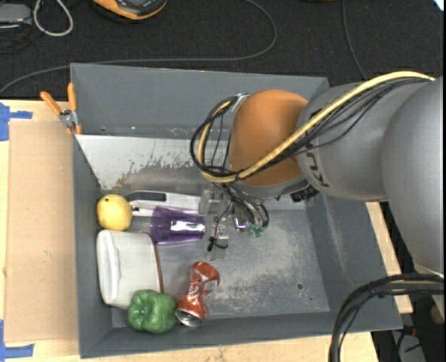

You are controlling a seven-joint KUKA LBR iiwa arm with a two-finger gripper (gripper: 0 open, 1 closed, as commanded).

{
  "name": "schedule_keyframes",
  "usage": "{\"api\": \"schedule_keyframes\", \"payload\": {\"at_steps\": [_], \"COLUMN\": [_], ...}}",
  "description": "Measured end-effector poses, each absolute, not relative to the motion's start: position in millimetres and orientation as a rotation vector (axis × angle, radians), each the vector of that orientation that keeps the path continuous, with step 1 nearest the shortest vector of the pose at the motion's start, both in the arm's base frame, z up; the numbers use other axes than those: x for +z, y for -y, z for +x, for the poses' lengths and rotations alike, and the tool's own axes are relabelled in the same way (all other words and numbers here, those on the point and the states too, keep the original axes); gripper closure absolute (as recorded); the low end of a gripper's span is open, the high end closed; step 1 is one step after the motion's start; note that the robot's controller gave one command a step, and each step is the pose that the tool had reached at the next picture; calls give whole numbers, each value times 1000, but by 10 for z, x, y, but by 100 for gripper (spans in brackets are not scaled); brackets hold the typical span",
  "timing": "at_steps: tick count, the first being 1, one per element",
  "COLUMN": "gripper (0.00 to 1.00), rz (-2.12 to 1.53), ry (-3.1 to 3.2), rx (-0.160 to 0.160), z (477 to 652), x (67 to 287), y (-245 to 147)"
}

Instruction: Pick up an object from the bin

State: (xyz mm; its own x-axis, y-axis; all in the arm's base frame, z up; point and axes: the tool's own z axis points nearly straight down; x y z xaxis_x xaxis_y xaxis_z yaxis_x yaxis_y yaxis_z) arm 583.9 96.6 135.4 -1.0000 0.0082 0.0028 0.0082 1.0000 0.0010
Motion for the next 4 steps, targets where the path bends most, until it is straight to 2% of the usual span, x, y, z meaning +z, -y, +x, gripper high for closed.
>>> {"api": "schedule_keyframes", "payload": {"at_steps": [1,2,4], "gripper": [0,0,0], "rz": [-13,-14,212], "ry": [3139,3133,3132], "rx": [-2,-4,-2], "z": [5839,5938,5899], "x": [1354,663,712], "y": [-966,-1554,-1836]}}
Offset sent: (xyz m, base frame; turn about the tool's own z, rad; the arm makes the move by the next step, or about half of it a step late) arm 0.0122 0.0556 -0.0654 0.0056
